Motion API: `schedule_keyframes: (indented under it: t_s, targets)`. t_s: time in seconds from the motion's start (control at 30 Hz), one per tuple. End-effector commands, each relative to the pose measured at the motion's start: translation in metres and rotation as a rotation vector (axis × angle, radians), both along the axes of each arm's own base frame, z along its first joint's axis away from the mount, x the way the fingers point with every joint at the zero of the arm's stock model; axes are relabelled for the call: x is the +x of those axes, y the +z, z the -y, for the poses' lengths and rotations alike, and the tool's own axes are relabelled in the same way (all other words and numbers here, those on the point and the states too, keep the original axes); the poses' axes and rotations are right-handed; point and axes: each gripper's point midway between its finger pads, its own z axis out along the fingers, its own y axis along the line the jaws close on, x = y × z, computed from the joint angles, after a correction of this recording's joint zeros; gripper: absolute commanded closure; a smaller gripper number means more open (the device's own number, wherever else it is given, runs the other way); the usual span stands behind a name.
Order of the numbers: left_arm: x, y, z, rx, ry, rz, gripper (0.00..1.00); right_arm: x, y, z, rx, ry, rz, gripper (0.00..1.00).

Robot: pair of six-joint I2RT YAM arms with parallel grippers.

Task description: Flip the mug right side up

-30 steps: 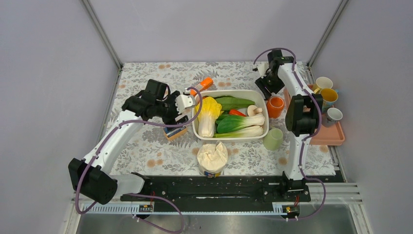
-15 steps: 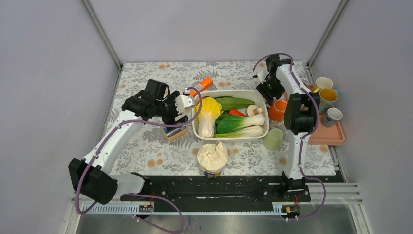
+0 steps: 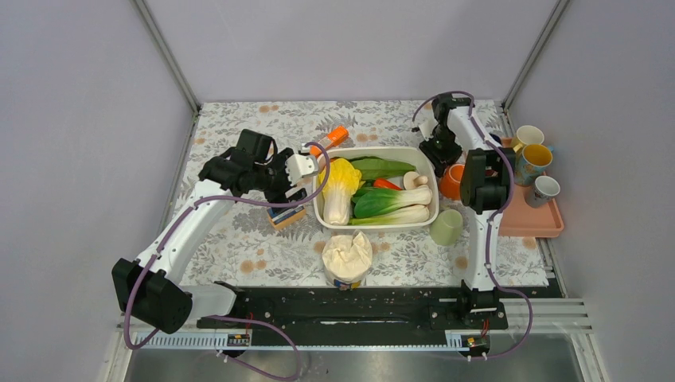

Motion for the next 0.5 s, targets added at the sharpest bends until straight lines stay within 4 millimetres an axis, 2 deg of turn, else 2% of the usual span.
schedule_keyframes:
  t_s: [0.0, 0.1, 0.13, 0.23, 0.37, 0.47]
  targets:
    - [0.003, 0.007, 0.002, -0.023, -0.011, 0.029, 0.17, -0.009, -0.01, -0.002, 0.004, 0.004, -0.06, 0.5]
    - [0.003, 0.007, 0.002, -0.023, -0.01, 0.029, 0.17, -0.011, -0.014, 0.0, -0.007, 0.005, -0.072, 0.53]
    - [0.003, 0.007, 0.002, -0.024, -0.011, 0.029, 0.17, -0.009, -0.014, -0.001, 0.002, 0.005, -0.066, 0.58]
    - [0.003, 0.008, 0.002, -0.025, -0.009, 0.031, 0.17, -0.003, -0.01, -0.007, 0.032, 0.002, -0.041, 0.81]
    - [0.004, 0.007, 0.002, -0.023, -0.008, 0.029, 0.17, 0.008, 0.013, -0.017, 0.085, -0.003, 0.035, 1.0]
    - [0.003, 0.007, 0.002, -0.027, -0.004, 0.025, 0.17, 0.017, 0.038, -0.012, 0.064, -0.034, 0.129, 1.0]
